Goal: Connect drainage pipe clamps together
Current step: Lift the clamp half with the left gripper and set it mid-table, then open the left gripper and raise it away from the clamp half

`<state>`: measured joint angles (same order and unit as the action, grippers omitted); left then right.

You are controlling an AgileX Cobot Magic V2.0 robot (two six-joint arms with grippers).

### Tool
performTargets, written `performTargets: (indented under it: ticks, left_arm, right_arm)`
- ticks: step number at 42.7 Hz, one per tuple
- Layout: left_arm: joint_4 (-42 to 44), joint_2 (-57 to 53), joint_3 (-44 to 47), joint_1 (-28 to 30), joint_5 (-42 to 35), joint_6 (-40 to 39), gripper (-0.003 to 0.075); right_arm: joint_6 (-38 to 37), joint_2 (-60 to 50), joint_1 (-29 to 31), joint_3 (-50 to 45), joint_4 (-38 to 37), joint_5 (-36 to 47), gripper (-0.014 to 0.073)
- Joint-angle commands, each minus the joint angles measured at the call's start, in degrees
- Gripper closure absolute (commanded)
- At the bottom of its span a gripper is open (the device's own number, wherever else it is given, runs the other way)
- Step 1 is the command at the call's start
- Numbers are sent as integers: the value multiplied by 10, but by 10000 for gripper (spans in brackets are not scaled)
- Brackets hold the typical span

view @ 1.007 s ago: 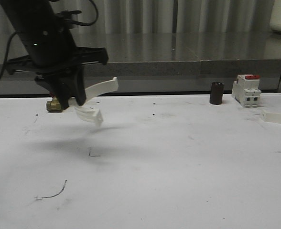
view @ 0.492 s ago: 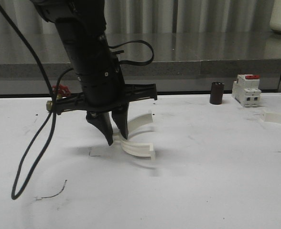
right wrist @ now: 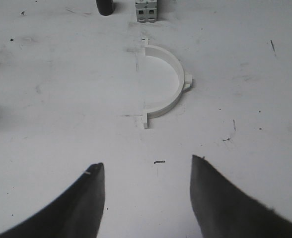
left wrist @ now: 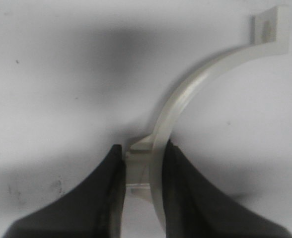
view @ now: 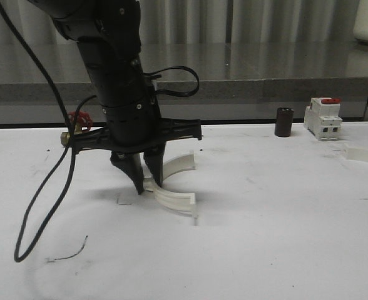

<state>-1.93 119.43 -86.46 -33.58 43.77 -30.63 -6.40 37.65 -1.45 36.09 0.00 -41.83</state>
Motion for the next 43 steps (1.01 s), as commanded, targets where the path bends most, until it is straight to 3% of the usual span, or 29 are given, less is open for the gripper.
performTargets:
  ticks: [1,8,22,33,43]
  left_arm:
    - [2,-35,-18,3,-9,-7,539]
    - [2,-35,-18,3,-13,-7,437]
    - [9,-53,-18,5,-21,12,430]
    - [19,-157,-18,13,18,209,430]
    - [-2,-318,40,36,28,324,430]
  right_arm:
    - [2,2,4,19,-6,34,171]
    - [2,2,4,19,-6,34,171]
    - [2,2,4,19,-6,34,171]
    - [2,2,4,19,-6,34,171]
    - [2,2,4,19,-6,34,171]
